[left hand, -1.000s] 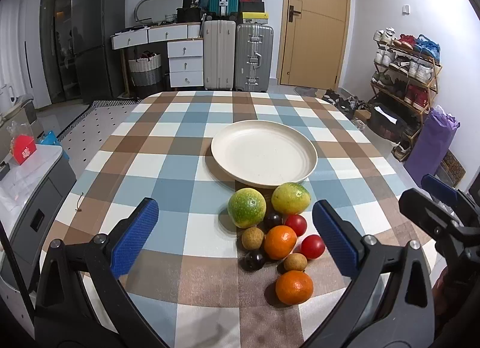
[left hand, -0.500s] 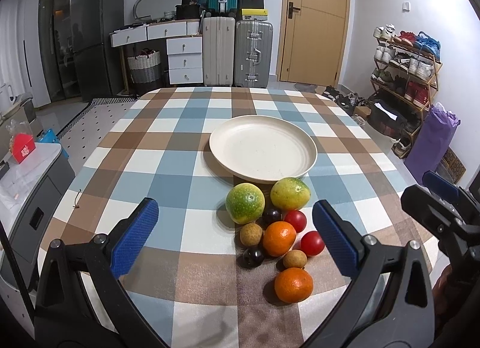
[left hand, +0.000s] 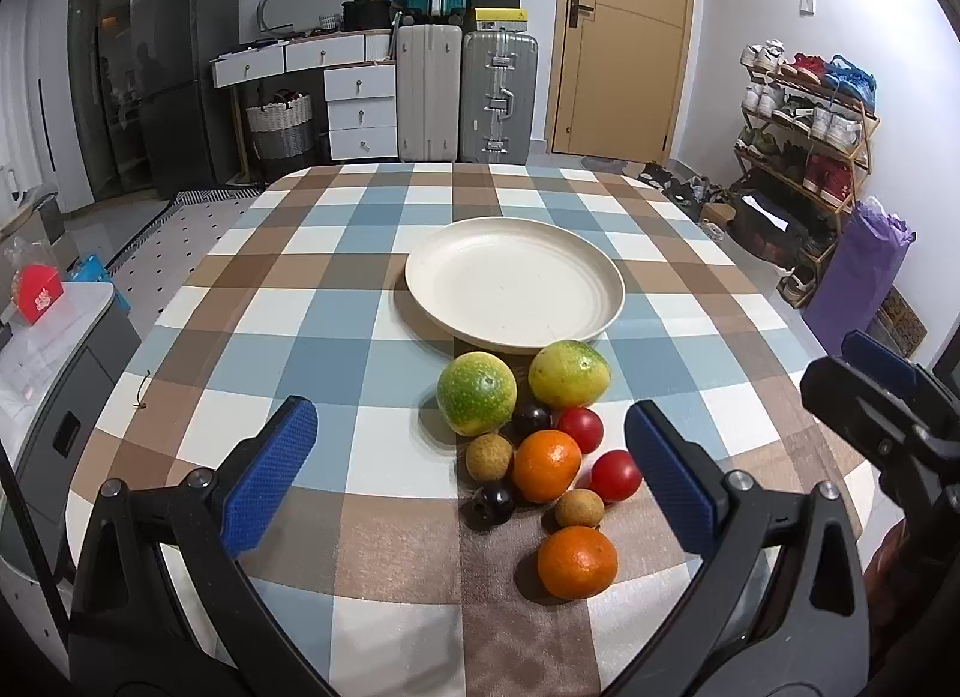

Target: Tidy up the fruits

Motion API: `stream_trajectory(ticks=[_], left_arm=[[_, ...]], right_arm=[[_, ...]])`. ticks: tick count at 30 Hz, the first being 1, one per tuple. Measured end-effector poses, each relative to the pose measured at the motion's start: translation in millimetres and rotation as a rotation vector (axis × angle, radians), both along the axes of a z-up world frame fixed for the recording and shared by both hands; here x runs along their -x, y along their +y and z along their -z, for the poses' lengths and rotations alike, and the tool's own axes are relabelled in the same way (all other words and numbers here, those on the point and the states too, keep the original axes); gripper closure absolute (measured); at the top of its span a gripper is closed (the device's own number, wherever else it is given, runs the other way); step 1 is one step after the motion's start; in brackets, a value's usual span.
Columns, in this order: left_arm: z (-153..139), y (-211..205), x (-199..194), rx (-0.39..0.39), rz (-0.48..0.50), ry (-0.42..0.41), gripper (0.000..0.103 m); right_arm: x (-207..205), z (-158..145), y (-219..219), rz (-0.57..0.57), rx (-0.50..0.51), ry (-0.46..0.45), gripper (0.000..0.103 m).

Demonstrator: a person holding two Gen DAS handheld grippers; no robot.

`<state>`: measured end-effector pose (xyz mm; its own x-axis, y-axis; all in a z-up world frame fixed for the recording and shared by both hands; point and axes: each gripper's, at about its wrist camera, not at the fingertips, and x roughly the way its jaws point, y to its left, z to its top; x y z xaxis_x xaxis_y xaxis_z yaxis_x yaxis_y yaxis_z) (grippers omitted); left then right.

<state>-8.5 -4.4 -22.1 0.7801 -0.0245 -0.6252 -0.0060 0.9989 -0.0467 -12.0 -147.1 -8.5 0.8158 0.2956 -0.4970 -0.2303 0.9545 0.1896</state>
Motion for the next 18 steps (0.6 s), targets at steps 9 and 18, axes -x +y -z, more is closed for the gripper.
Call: stream_trajectory(ticks=[9,18], left_arm=[[15.4,-4.8,1.8,-0.006,0.026,0.040,0.001],[40.7,-13.1,1.9,-0.003,0.074,0.092,0.001]], right_arm=[[-1.3,5.1,-7.1,0.014,-0.011,0.012,0.000],[-2.6,9.4,-11.0,0.032,-0.010,0.020,0.000]])
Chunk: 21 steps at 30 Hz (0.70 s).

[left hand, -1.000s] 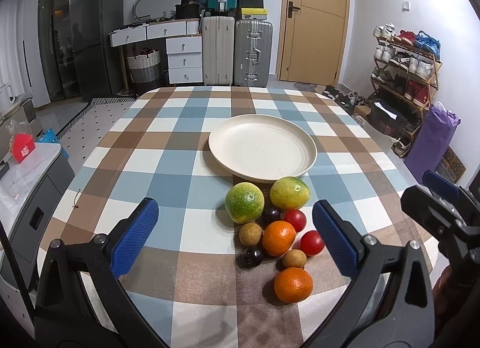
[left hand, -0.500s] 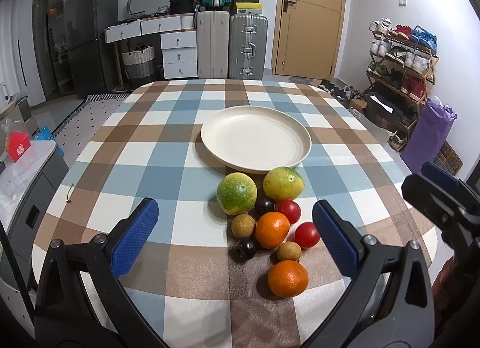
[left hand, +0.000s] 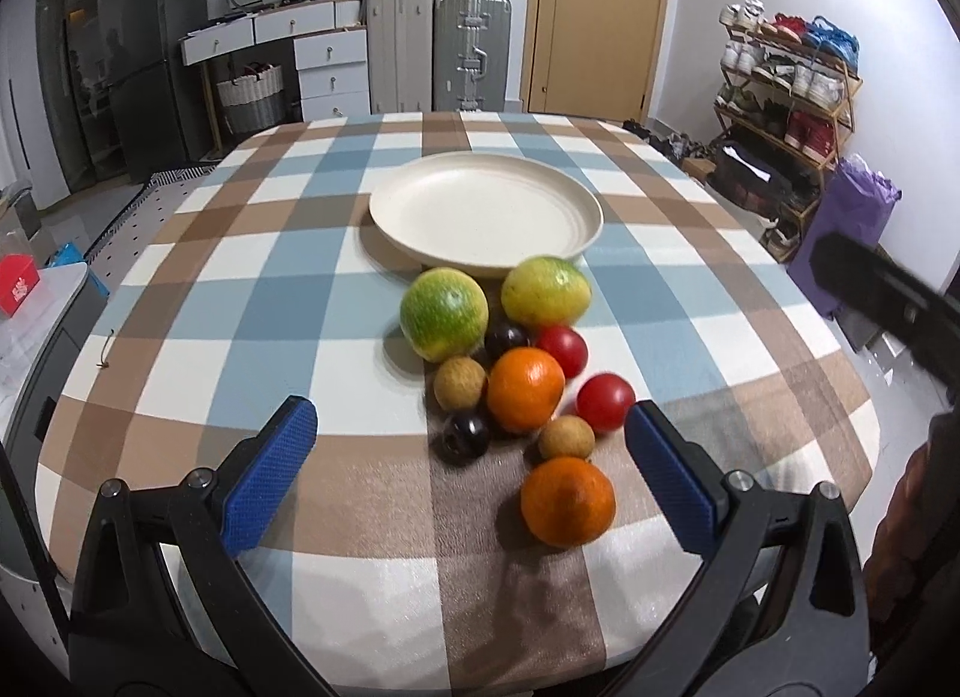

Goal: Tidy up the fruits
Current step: 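Lower the left tool onto the large orange and close its fingers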

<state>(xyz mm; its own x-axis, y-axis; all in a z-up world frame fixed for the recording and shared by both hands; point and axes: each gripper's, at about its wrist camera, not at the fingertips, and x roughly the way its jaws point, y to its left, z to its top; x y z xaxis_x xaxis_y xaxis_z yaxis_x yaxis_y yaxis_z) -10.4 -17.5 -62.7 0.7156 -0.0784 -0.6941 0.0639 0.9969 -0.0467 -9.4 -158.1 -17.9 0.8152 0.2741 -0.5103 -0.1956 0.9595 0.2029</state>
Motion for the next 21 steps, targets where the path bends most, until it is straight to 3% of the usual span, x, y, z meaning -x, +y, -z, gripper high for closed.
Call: stream_trajectory(ticks=[10,15,21], left_arm=[[22.8,-9.7,3.3,0.018,0.050,0.060,0.001],[29.2,-15.6,2.9,0.029,0.093,0.078,0.012],[35.3,-19.7,1.2,0.100,0.147,0.116,0.038]], right_arm=[[-1.2,4.1,-4.6,-0.010,-0.020,0.004,0.000],[-1.8,4.8,-4.4,-0.011,-0.020,0.006,0.000],[-1.8,5.4,-4.3,-0.013,-0.027,0.010,0.000]])
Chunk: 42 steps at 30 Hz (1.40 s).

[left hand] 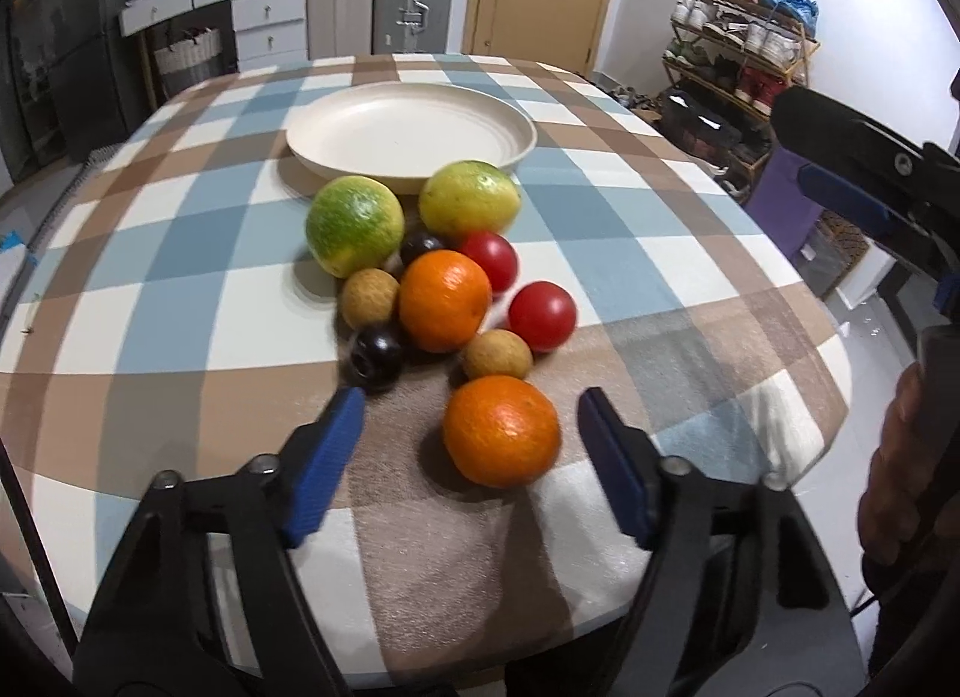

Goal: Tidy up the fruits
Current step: 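Lower the left tool onto the large orange and close its fingers, then grasp the yellow-green citrus with the right tool while the left tool holds the orange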

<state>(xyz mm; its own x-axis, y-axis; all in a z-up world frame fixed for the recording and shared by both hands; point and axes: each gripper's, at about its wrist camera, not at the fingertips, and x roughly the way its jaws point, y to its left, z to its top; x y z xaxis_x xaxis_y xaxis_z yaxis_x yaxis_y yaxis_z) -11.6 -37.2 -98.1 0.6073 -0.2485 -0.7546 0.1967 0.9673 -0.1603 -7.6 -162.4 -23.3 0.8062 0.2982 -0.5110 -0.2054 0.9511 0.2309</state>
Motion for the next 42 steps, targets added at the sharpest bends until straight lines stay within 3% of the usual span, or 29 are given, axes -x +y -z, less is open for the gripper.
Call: stream_trajectory(ticks=[5,10,28,39,42], left_arm=[[5.3,-1.1,0.6,0.070,0.044,0.031,0.066],[7.4,7.6,0.8,0.153,0.067,0.045,0.067],[-1.9,36.7,6.2,0.252,0.066,0.035,0.067],[-20.0,61.8,2.8,0.278,0.037,0.003,0.067],[-24.9,64.9,3.5,0.254,0.026,-0.012,0.067]], right_arm=[[-0.2,2.9,1.6,-0.009,-0.009,0.009,0.000],[-2.3,4.9,0.0,-0.020,-0.019,0.020,0.000],[-44.3,25.8,9.7,-0.125,-0.110,0.129,0.000],[-88.0,49.3,16.9,-0.167,-0.190,0.234,0.000],[-96.6,53.6,20.9,-0.179,-0.194,0.246,0.000]])
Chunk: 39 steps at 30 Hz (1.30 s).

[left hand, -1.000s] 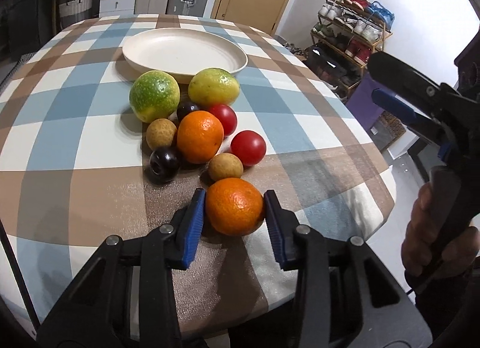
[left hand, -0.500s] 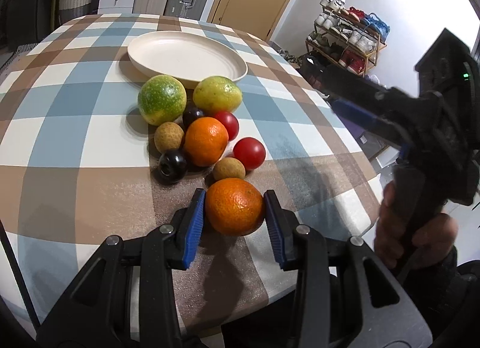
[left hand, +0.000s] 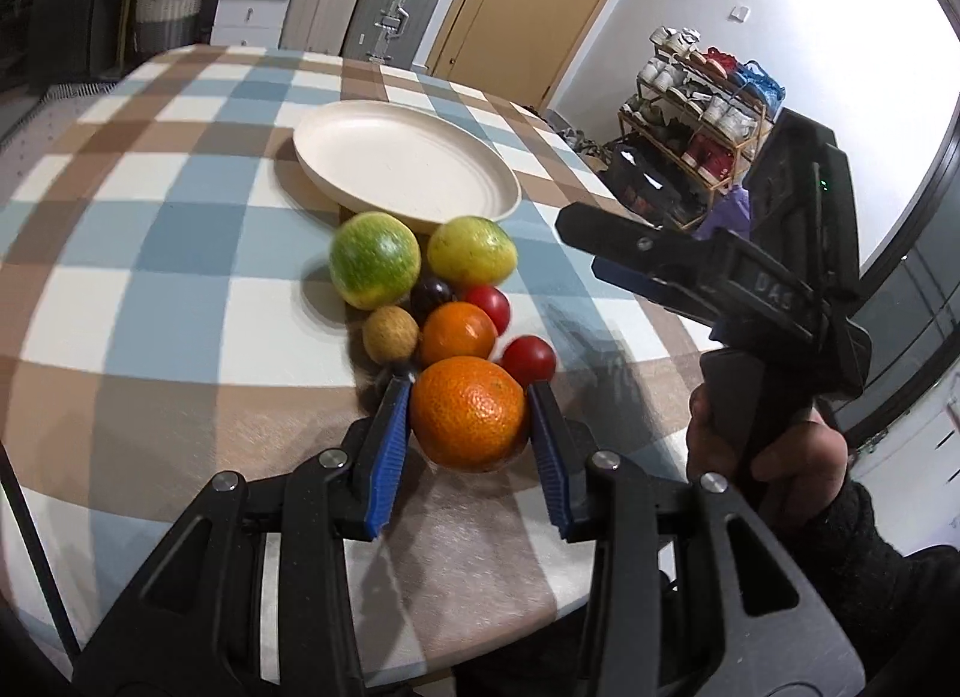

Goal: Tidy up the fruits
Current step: 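Grasp the yellow-green citrus with the right tool while the left tool holds the orange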

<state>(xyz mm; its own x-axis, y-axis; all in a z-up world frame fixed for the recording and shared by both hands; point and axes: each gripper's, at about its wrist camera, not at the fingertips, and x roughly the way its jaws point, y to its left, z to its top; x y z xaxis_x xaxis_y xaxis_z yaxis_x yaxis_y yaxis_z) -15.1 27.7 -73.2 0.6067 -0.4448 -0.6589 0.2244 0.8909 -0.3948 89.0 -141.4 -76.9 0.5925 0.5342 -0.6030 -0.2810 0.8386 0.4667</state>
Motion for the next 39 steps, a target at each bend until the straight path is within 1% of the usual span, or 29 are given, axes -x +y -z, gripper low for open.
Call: stream_trajectory(ticks=[2,11,17,28,31,33,34,35,39], left_arm=[[-3.1,1.9,-0.2,-0.008,-0.005,-0.009,0.067],[-8.9,13.2,-6.3,0.004,-0.022,-0.006,0.067],[-12.7,17.8,-9.0,0.005,-0.032,-0.007,0.067],[-15.9,20.5,-9.5,0.003,-0.048,-0.001,0.067],[-16.2,20.5,-9.5,0.002,-0.049,-0.001,0.067],[-16.8,20.3,-9.5,-0.001,-0.050,-0.002,0.067],[-16.6,20.3,-10.0,-0.002,-0.051,-0.001,0.067],[-16.4,20.2,-10.2,-0.002,-0.052,0.000,0.067],[-16.6,21.5,-11.2,0.001,-0.058,0.004,0.067]], right_arm=[[-4.7,2.9,2.4,-0.006,-0.004,0.009,0.000],[-24.3,14.8,12.6,-0.031,-0.018,0.050,0.000],[-28.0,15.6,17.4,-0.045,-0.020,0.056,0.004],[-29.0,21.0,22.6,-0.070,-0.039,0.098,0.028],[-30.2,24.0,23.9,-0.079,-0.053,0.111,0.037],[-31.4,26.5,24.6,-0.079,-0.055,0.123,0.048],[-32.3,28.8,24.5,-0.075,-0.053,0.134,0.050],[-33.3,30.9,24.1,-0.075,-0.060,0.144,0.052],[-33.1,33.6,21.8,-0.076,-0.089,0.149,0.053]])
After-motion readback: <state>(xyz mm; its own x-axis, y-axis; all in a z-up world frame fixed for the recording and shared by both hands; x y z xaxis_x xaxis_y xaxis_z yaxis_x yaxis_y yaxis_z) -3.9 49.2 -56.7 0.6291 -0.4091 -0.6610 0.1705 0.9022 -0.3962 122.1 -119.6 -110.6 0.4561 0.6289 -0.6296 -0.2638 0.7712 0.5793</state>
